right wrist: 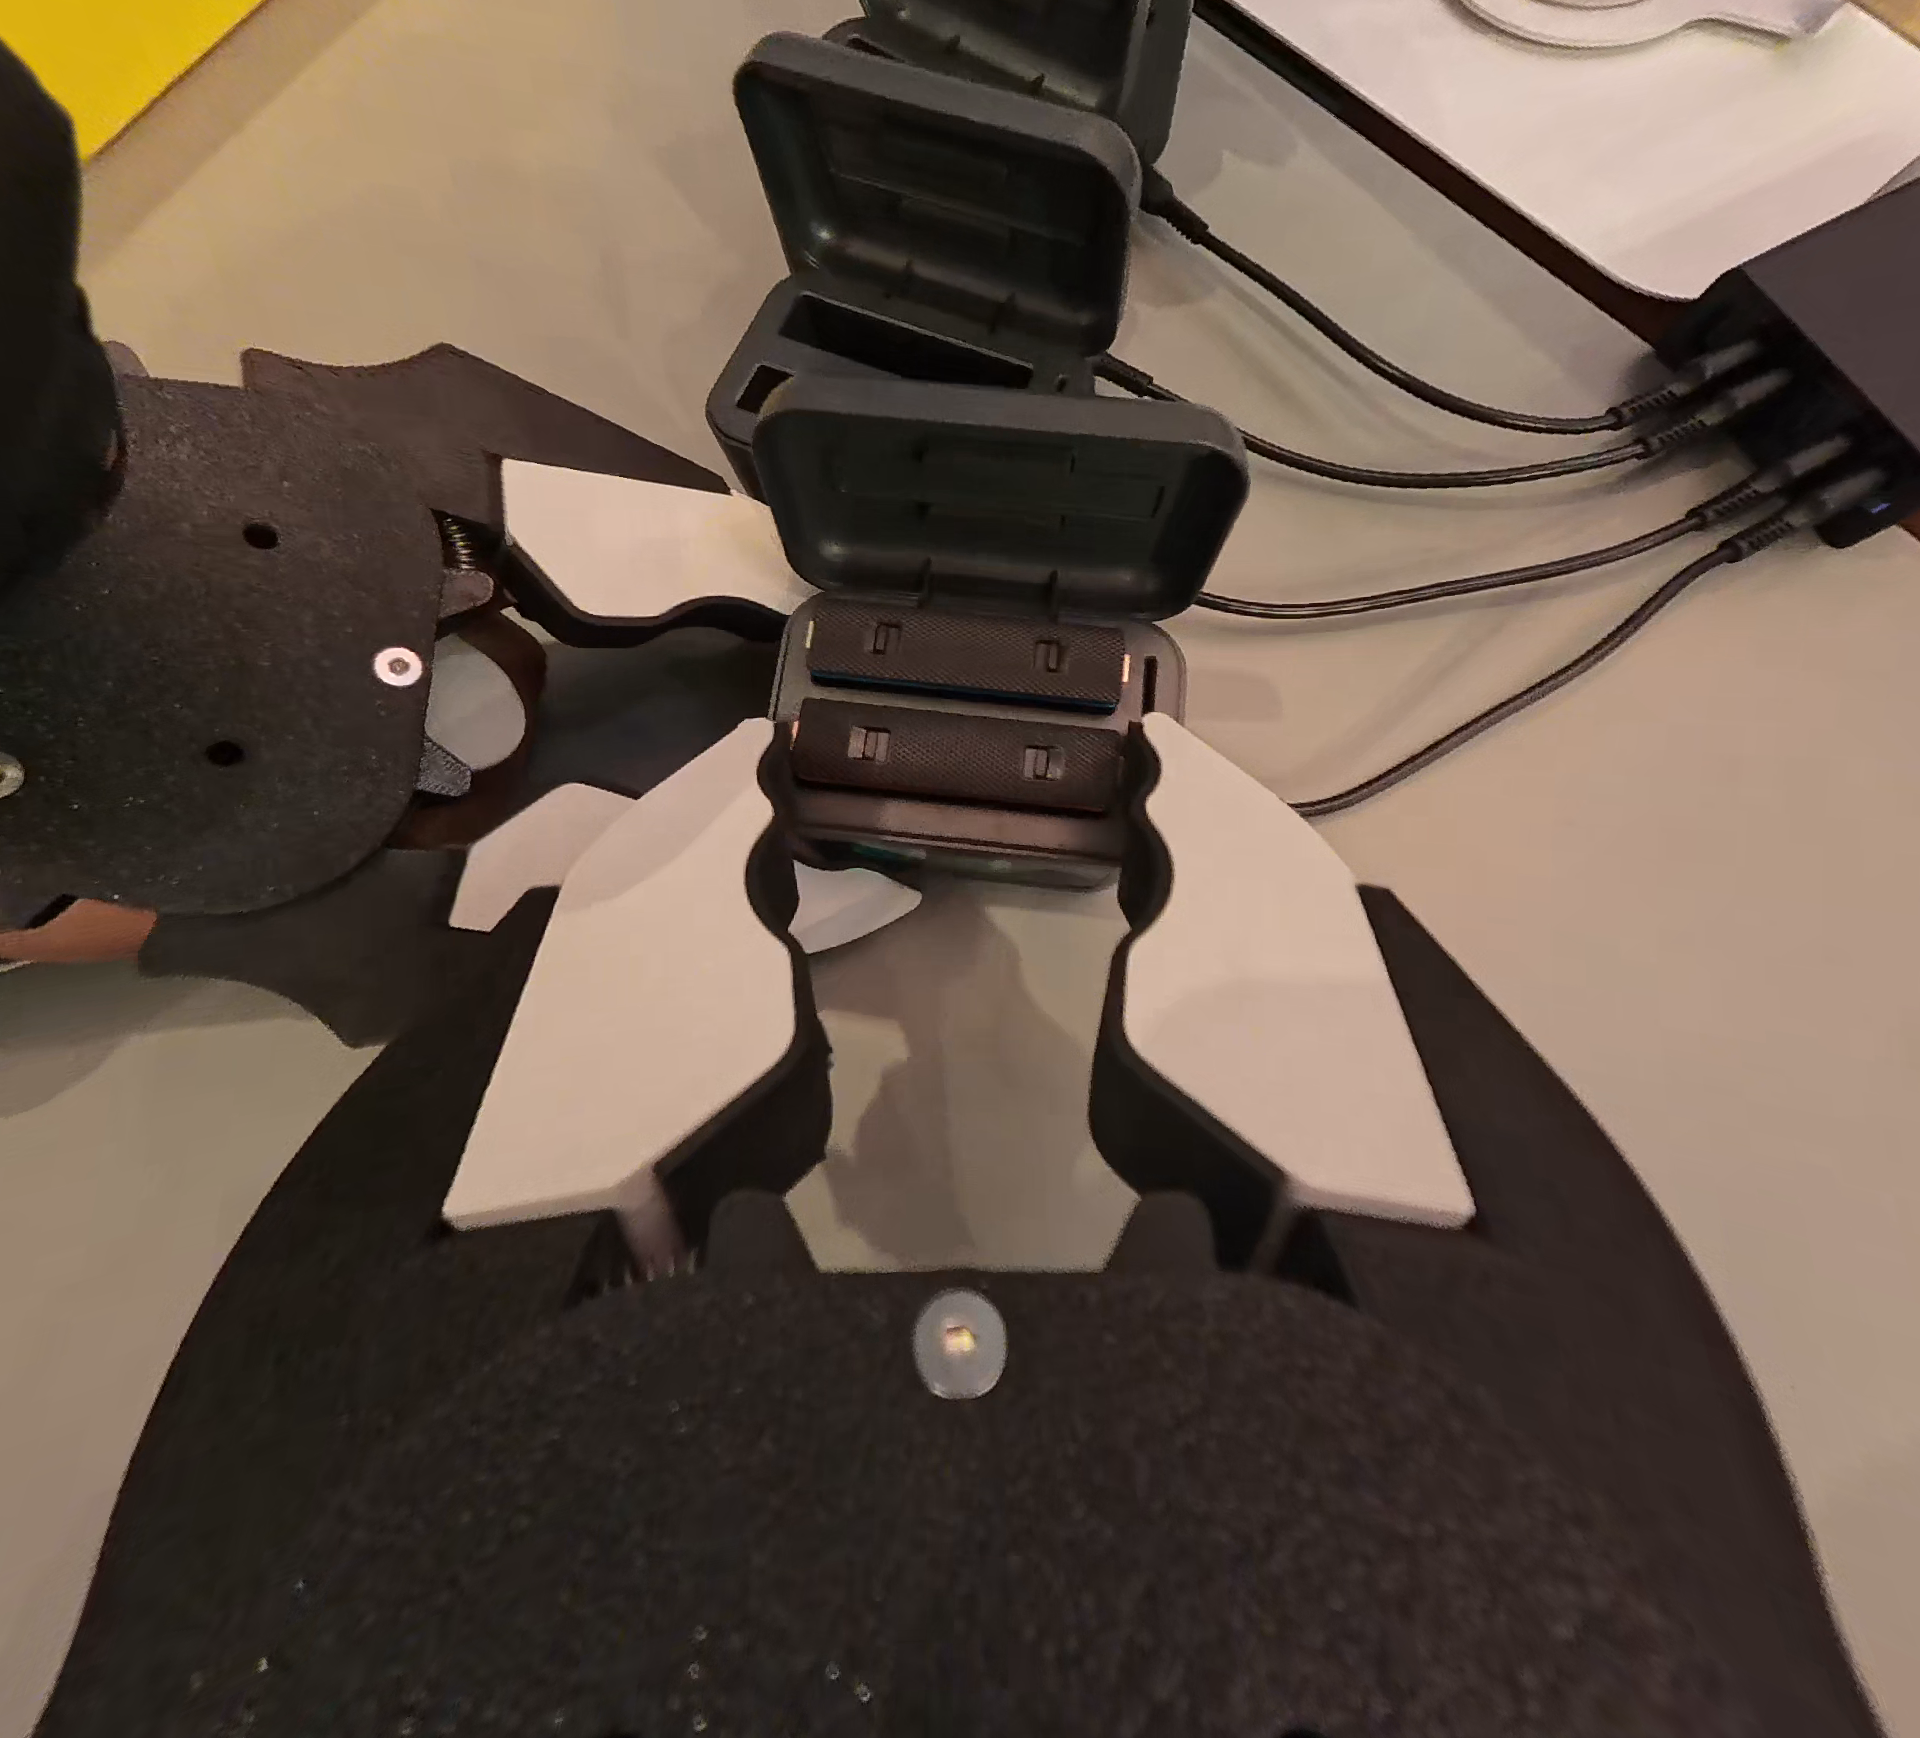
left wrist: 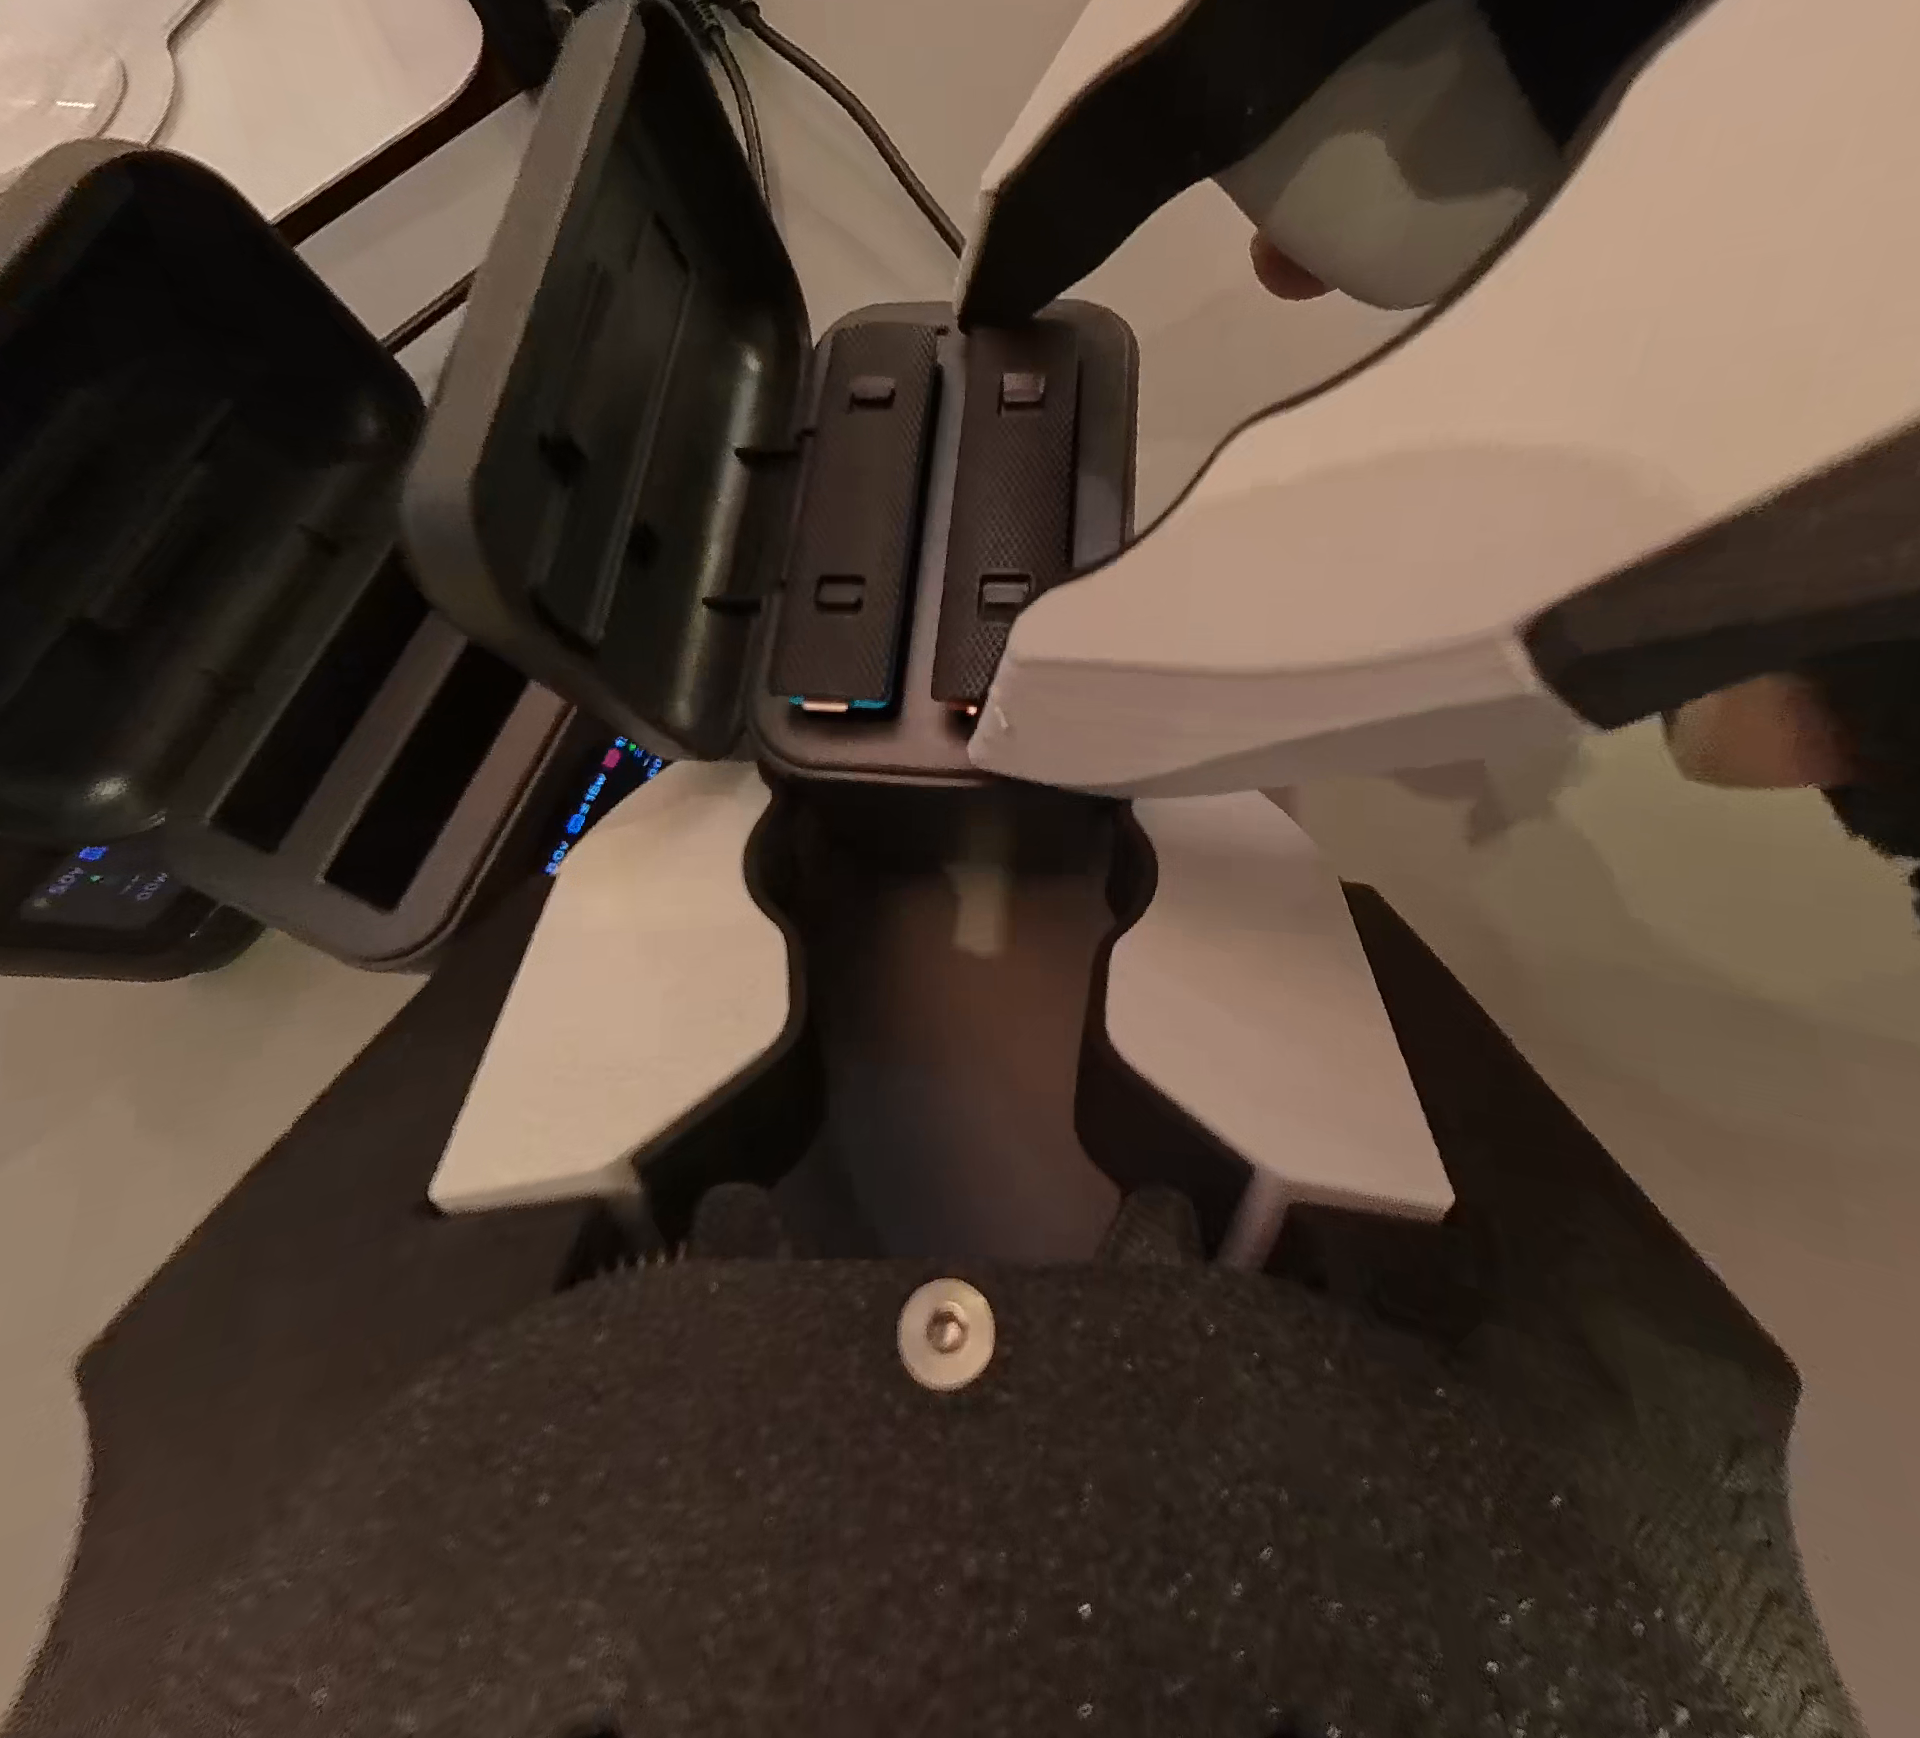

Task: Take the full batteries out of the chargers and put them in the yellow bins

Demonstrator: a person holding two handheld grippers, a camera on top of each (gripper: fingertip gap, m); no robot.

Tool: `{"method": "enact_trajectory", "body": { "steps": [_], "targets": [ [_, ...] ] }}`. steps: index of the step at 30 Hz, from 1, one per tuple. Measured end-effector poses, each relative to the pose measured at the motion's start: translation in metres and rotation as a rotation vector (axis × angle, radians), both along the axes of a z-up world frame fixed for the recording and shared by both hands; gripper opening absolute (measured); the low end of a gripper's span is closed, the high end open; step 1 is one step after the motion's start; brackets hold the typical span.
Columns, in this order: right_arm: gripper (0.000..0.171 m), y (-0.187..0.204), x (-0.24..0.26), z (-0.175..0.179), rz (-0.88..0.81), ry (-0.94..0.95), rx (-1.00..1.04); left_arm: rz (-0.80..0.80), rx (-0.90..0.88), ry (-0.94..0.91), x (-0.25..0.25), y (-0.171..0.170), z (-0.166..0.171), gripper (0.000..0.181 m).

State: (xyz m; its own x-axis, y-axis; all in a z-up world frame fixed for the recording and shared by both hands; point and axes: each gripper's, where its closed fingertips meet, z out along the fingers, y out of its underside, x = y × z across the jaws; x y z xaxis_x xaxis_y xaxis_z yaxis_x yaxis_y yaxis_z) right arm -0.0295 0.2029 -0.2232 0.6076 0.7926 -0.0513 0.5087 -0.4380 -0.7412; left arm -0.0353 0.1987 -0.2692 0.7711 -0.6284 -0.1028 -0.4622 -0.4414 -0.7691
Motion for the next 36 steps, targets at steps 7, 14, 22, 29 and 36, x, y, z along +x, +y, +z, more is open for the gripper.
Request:
{"method": "enact_trajectory", "body": {
  "steps": [7,14,22,29,36],
  "targets": [
    [0.058,0.000,-0.002,-0.002,-0.001,-0.055,0.037,0.016,0.045,0.023,-0.002,0.002,0.003,0.058],
    [0.058,0.005,-0.001,0.035,-0.049,0.131,0.080,0.008,0.030,0.010,-0.001,0.002,0.002,0.058],
    [0.058,0.008,0.021,0.085,-0.116,0.371,0.103,-0.010,0.026,0.015,-0.001,-0.003,0.002,0.064],
    [0.058,0.007,0.022,0.083,-0.116,0.471,-0.022,-0.058,0.125,-0.062,-0.024,-0.018,0.036,0.057],
    [0.058,-0.018,-0.009,0.088,0.023,0.732,-0.326,-0.118,0.527,-0.120,-0.018,-0.024,0.099,0.038]
  ]
}}
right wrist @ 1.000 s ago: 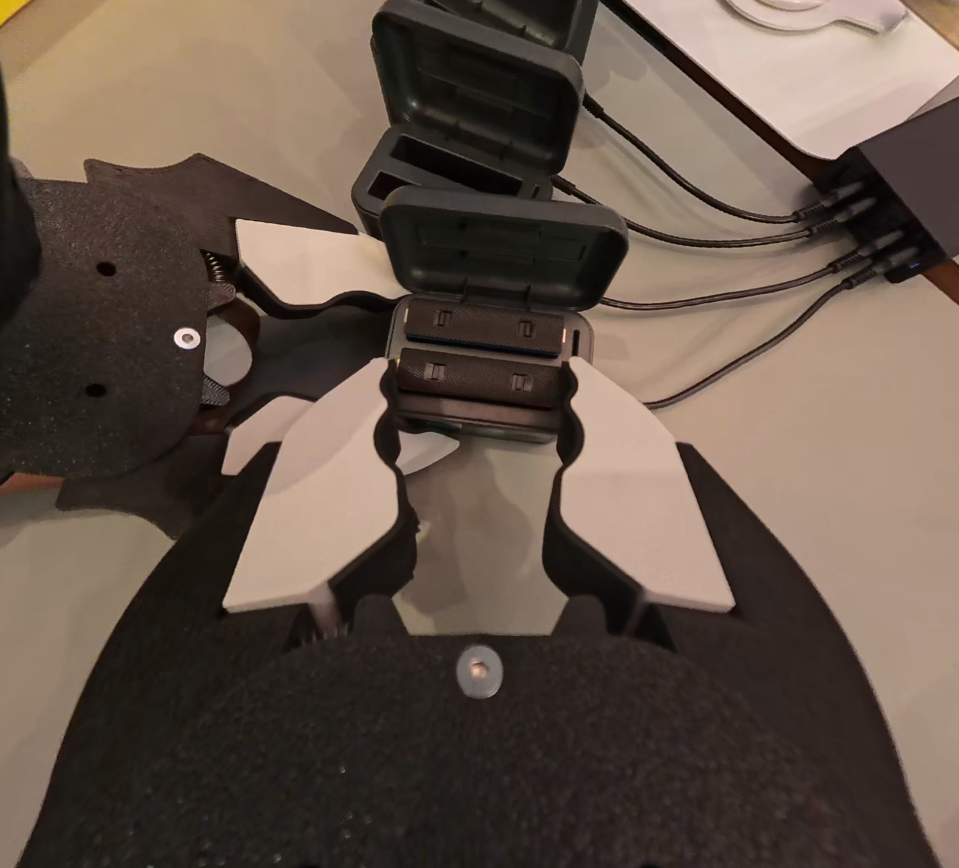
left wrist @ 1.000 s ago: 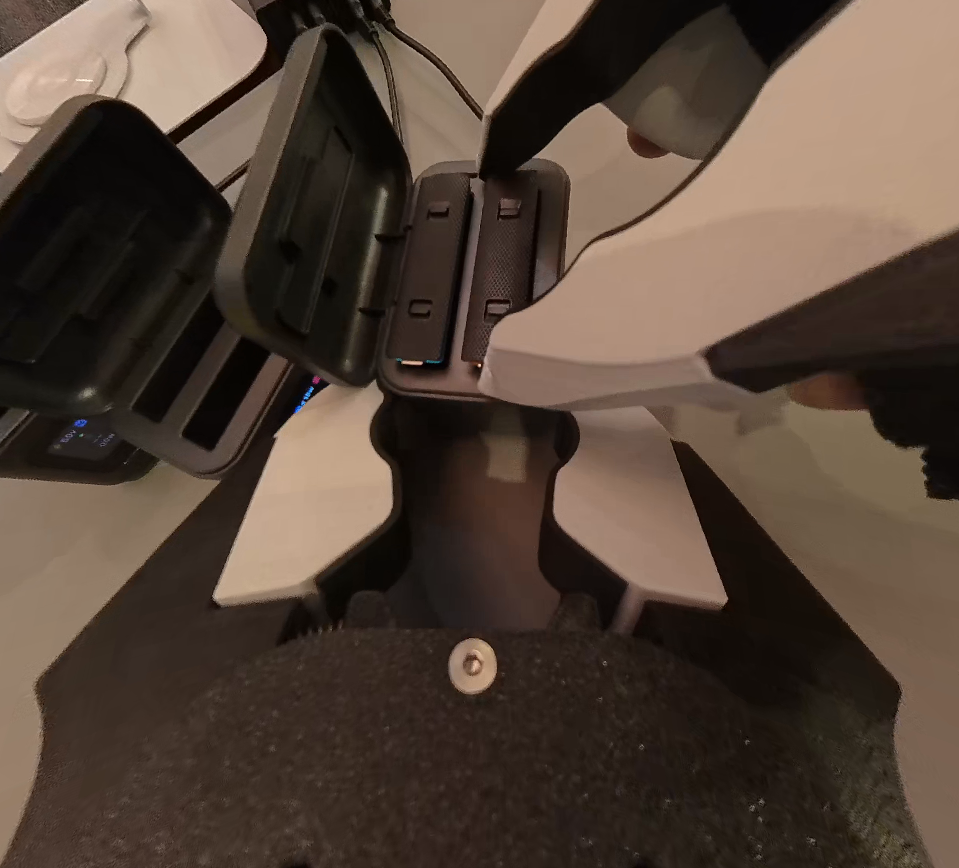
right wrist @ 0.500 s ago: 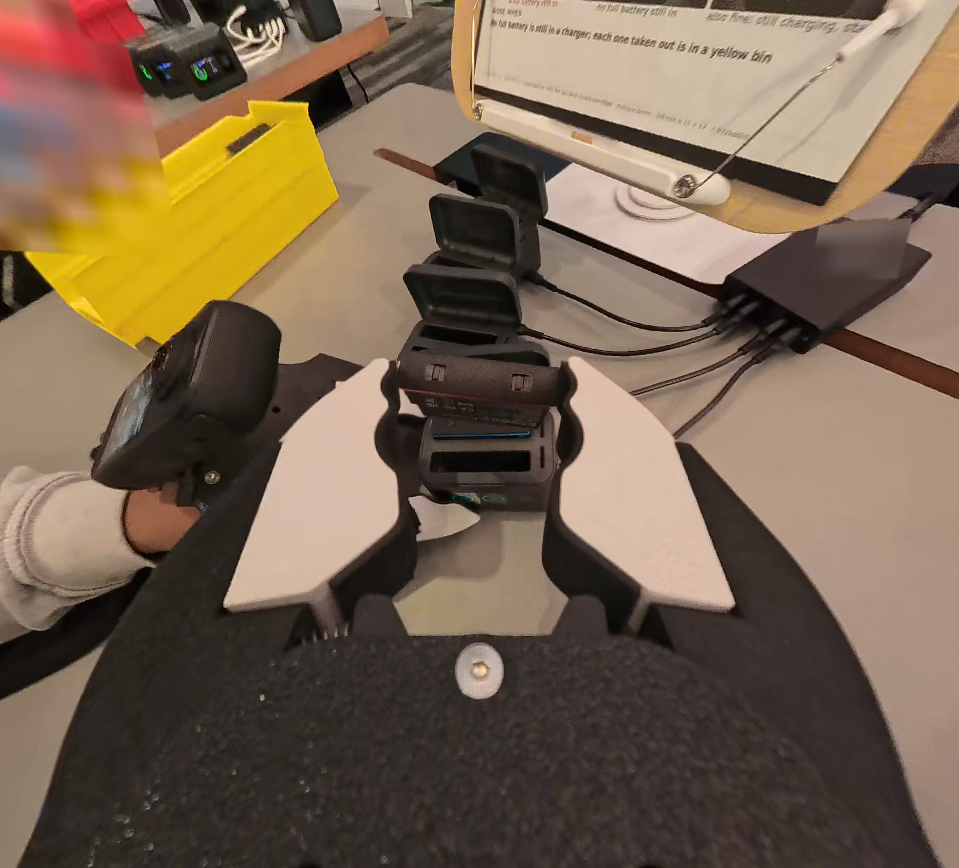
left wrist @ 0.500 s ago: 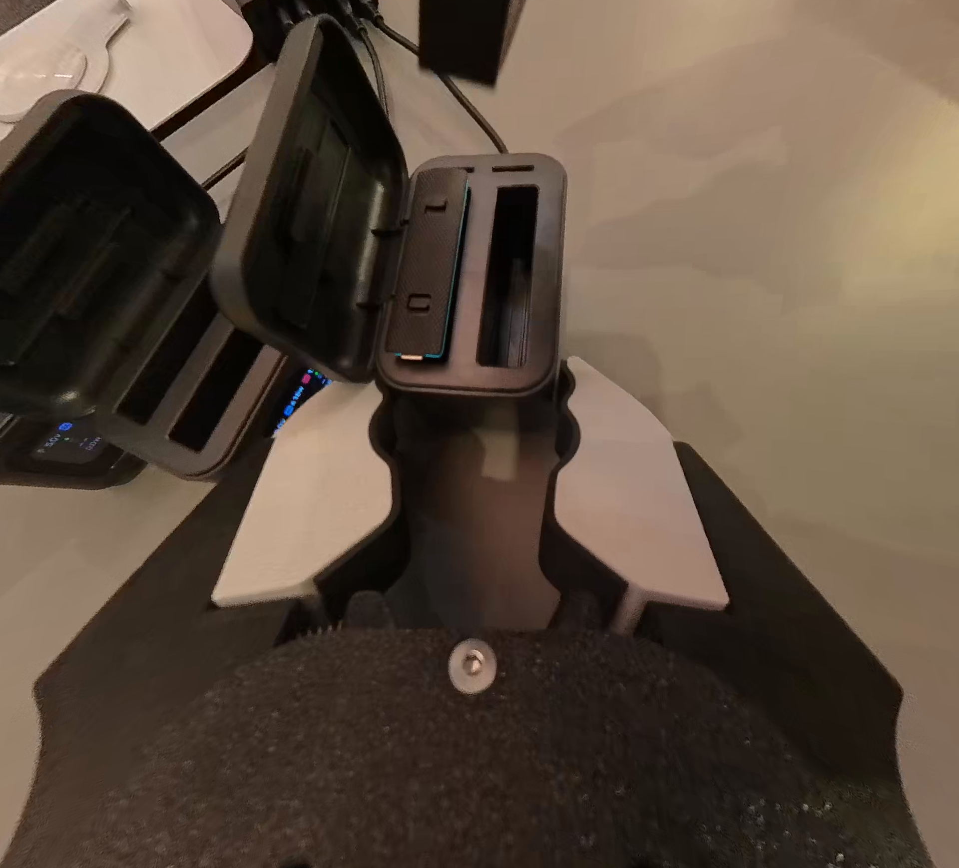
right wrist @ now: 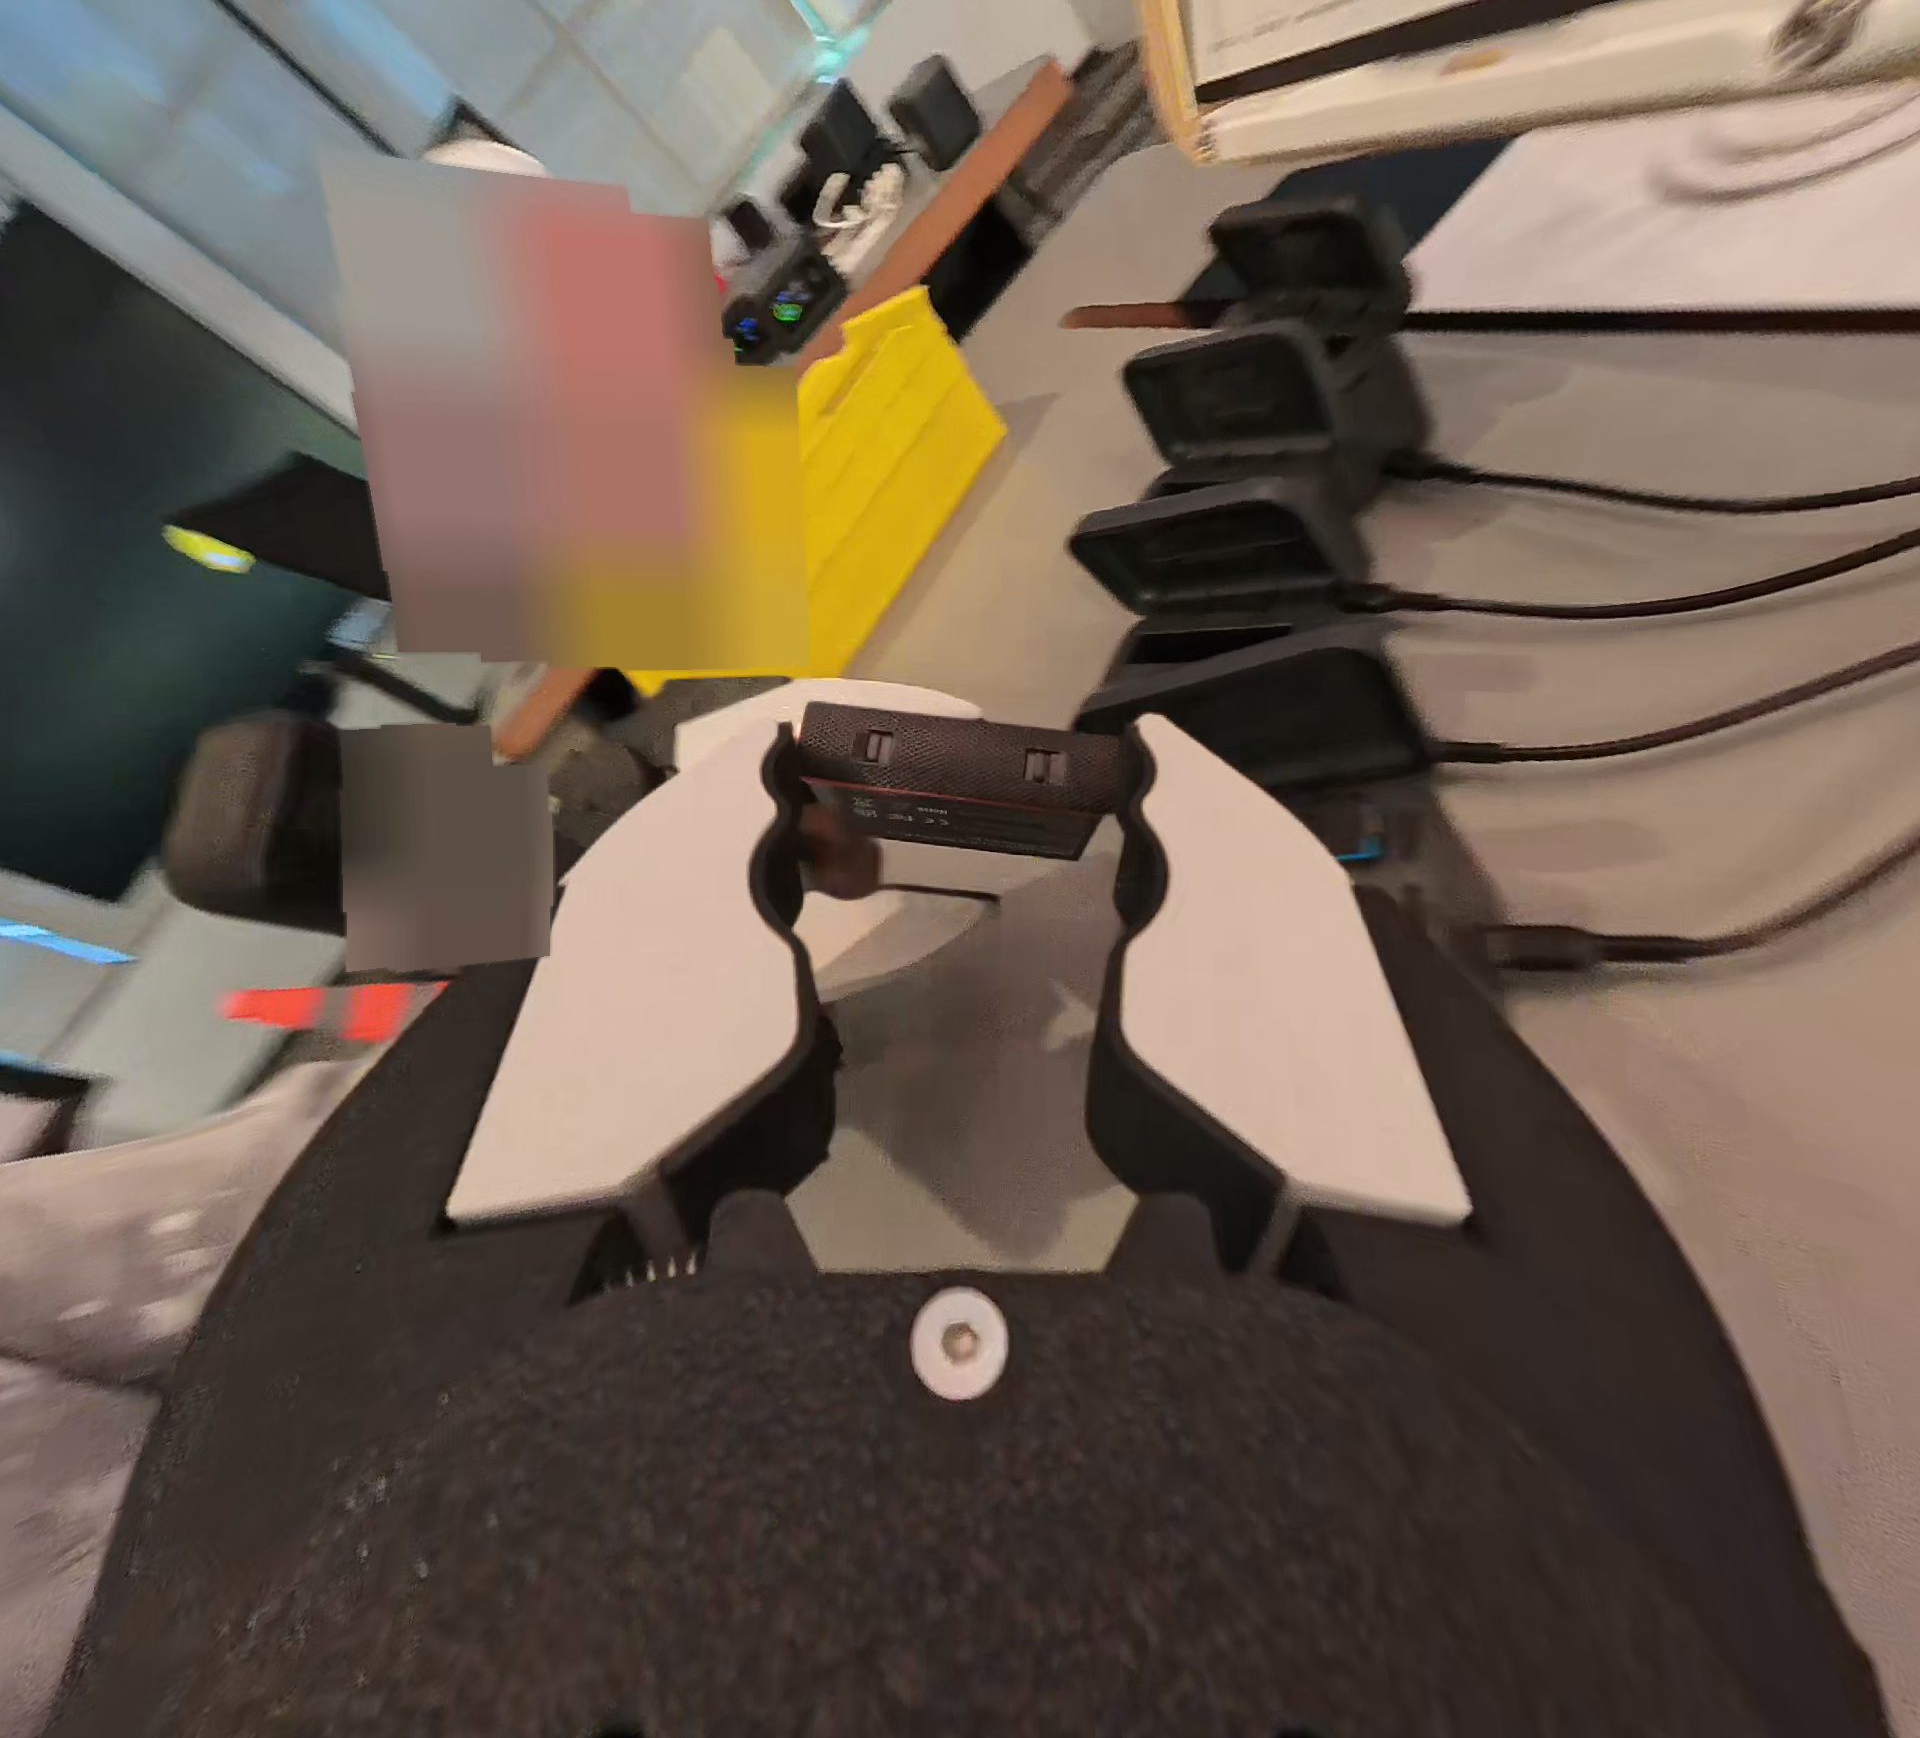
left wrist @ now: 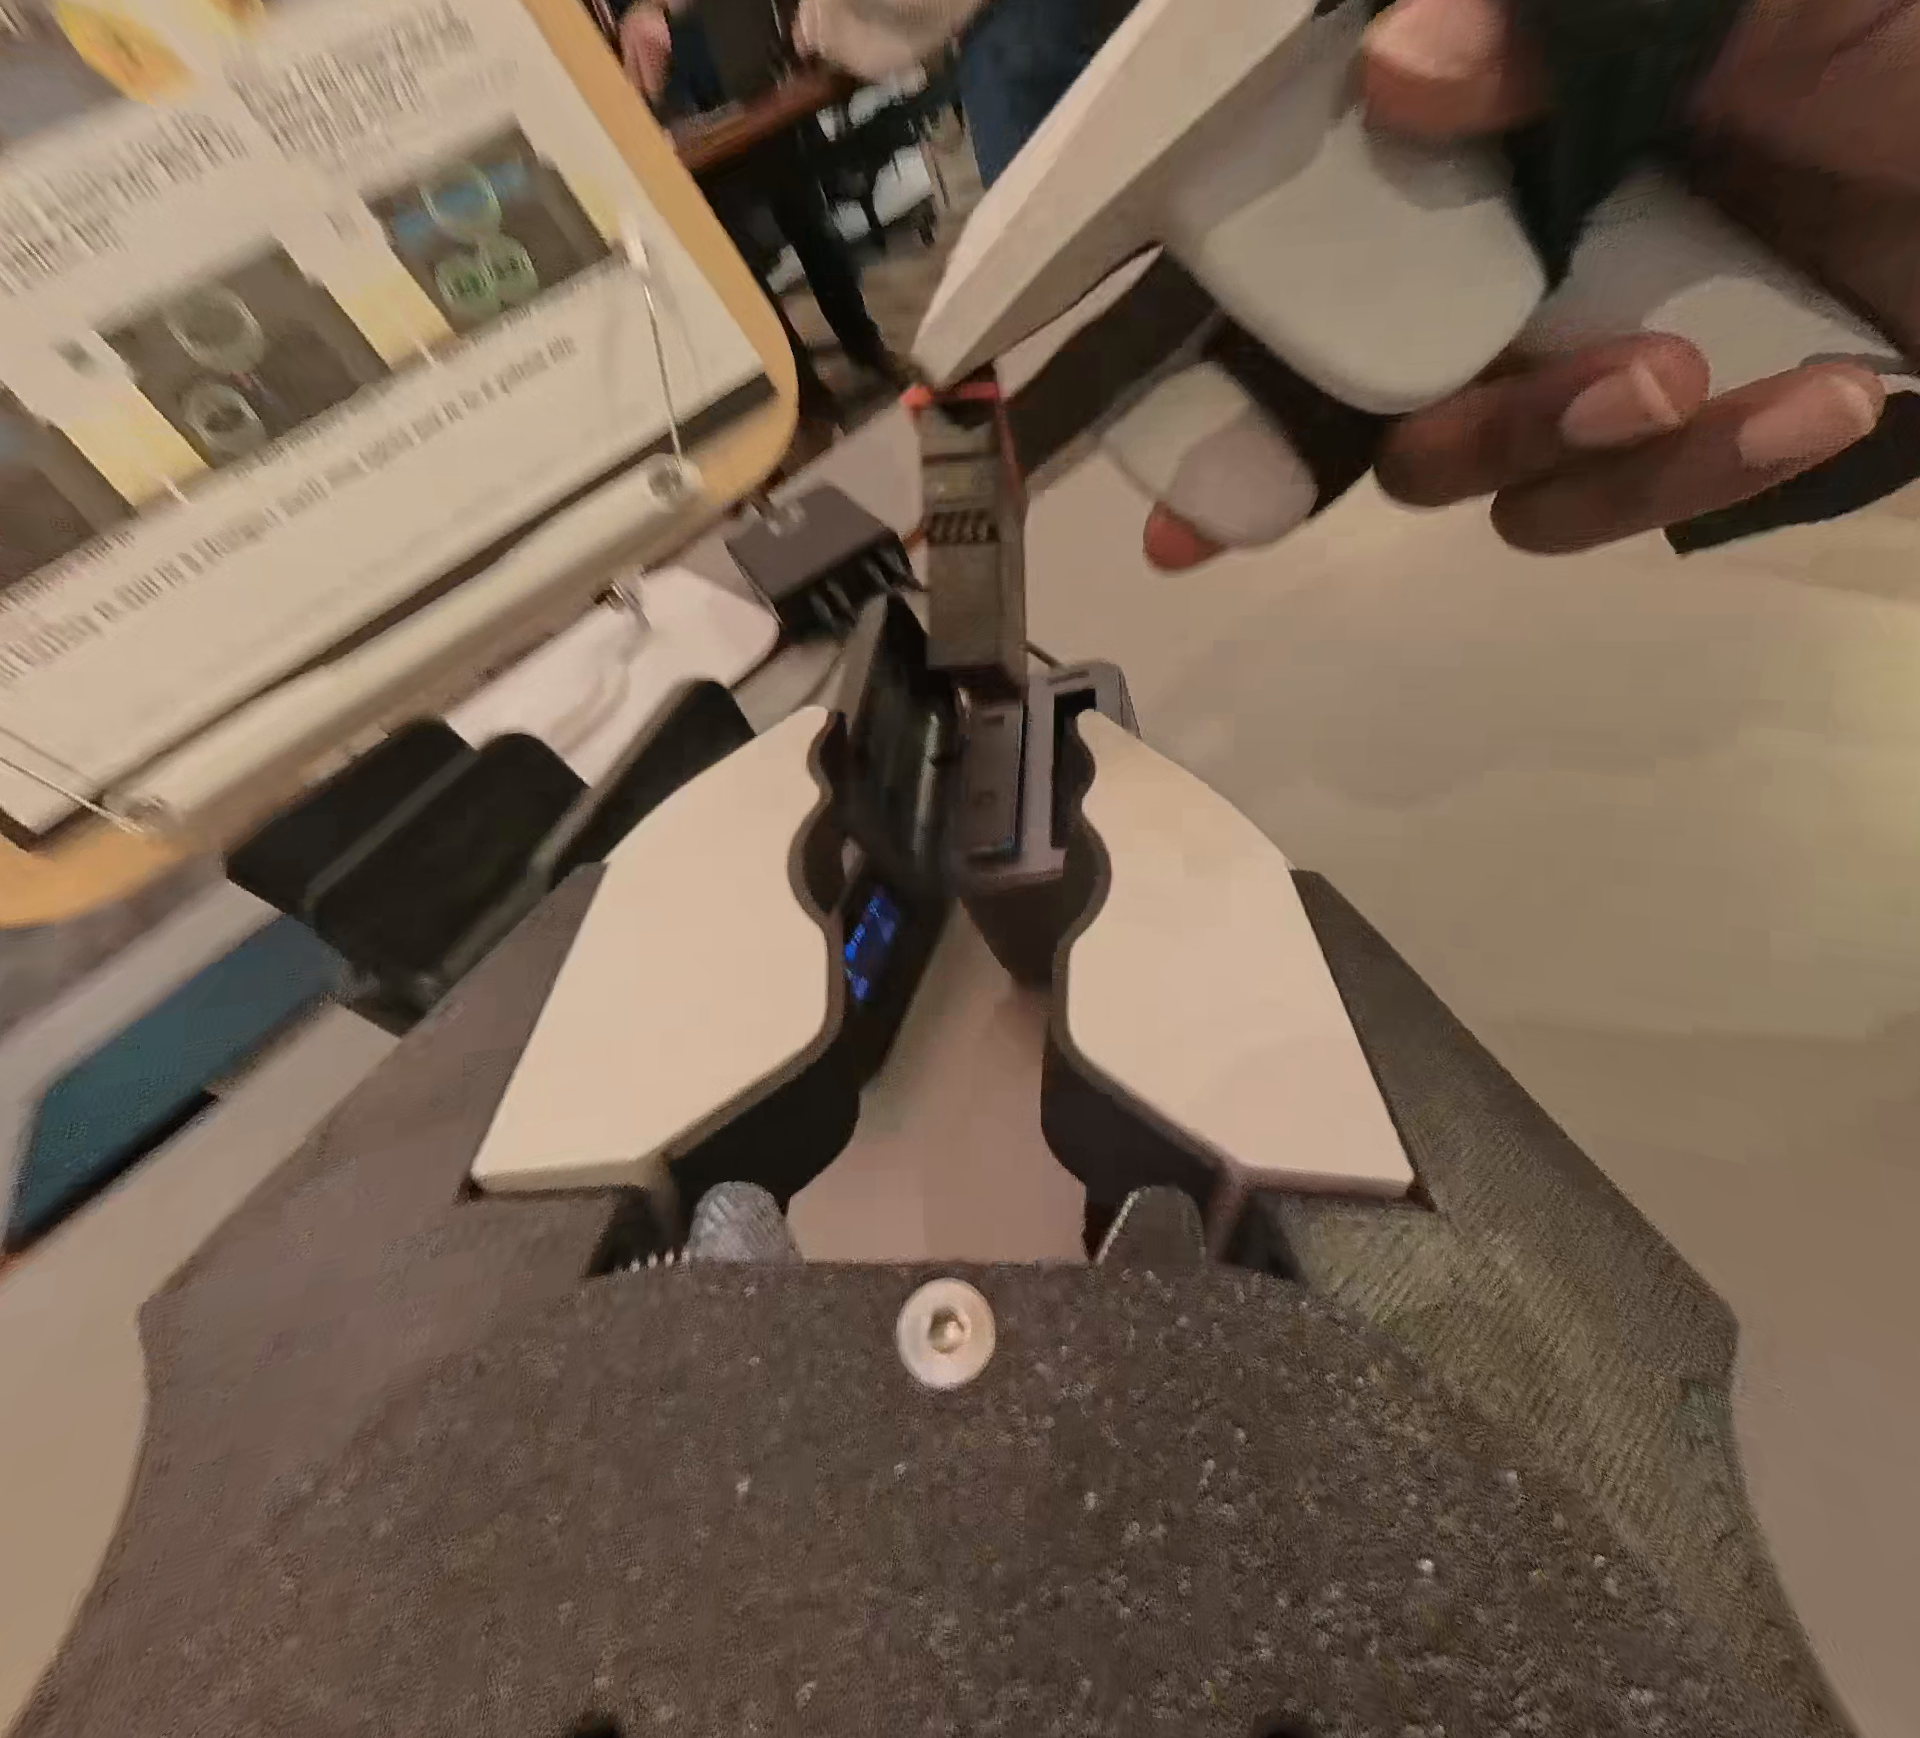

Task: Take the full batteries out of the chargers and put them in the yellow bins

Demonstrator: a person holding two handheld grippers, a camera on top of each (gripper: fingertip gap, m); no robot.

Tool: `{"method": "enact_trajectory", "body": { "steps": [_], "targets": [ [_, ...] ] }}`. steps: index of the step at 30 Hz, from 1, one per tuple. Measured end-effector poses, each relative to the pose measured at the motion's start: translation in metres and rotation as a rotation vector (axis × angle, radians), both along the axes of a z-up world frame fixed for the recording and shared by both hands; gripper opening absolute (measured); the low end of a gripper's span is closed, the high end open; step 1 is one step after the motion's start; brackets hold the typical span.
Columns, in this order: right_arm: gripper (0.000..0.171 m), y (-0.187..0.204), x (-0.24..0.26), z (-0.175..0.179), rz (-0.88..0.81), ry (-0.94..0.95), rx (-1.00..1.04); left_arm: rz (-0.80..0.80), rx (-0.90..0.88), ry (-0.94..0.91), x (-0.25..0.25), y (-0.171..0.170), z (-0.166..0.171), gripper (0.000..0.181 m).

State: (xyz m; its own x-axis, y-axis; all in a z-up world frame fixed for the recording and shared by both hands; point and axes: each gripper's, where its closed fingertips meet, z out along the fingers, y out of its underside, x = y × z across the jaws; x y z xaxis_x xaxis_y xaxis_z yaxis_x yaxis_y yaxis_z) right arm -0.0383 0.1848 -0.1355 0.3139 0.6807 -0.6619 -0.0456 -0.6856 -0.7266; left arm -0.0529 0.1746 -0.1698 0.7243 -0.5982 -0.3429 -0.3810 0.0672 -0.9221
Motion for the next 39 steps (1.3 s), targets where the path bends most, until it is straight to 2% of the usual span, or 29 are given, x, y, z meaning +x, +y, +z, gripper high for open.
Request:
{"method": "enact_trajectory", "body": {
  "steps": [4,5,9,12,15,18,21,24,28,31,33,37,39],
  "targets": [
    [0.058,-0.013,-0.012,0.004,0.105,0.168,-0.163,-0.008,0.191,-0.012,0.003,-0.010,0.024,0.022],
    [0.058,-0.014,-0.014,0.004,0.115,0.187,-0.184,-0.005,0.203,-0.026,0.002,-0.011,0.028,0.016],
    [0.058,-0.015,-0.016,0.007,0.149,0.257,-0.211,-0.043,0.166,-0.084,0.001,-0.014,0.032,0.013],
    [0.059,-0.023,-0.018,0.017,0.214,0.253,-0.071,-0.147,0.142,-0.191,0.002,-0.022,0.042,0.010],
    [0.056,-0.036,-0.013,0.029,0.294,0.219,0.174,-0.302,0.063,-0.314,0.006,-0.037,0.047,0.010],
    [0.057,-0.048,-0.005,0.025,0.350,0.109,0.392,-0.437,0.000,-0.391,0.011,-0.050,0.050,0.010],
    [0.052,-0.060,0.000,0.011,0.423,-0.015,0.514,-0.530,-0.043,-0.426,0.017,-0.061,0.051,0.010],
    [0.043,-0.067,0.002,0.008,0.458,-0.050,0.551,-0.576,-0.063,-0.447,0.019,-0.068,0.053,0.010],
    [0.031,-0.073,0.000,0.006,0.485,-0.054,0.571,-0.600,-0.077,-0.472,0.018,-0.070,0.055,0.010],
    [0.016,-0.076,-0.003,0.009,0.490,-0.043,0.602,-0.598,-0.079,-0.490,0.016,-0.069,0.056,0.010],
    [0.015,-0.075,-0.003,0.010,0.486,-0.064,0.622,-0.591,-0.075,-0.500,0.015,-0.067,0.056,0.012],
    [0.014,-0.066,0.010,0.026,0.408,-0.169,0.690,-0.519,-0.065,-0.490,0.010,-0.054,0.053,0.035],
    [0.014,-0.057,0.026,0.043,0.334,-0.256,0.747,-0.455,-0.090,-0.472,0.006,-0.044,0.046,0.037]
  ]
}}
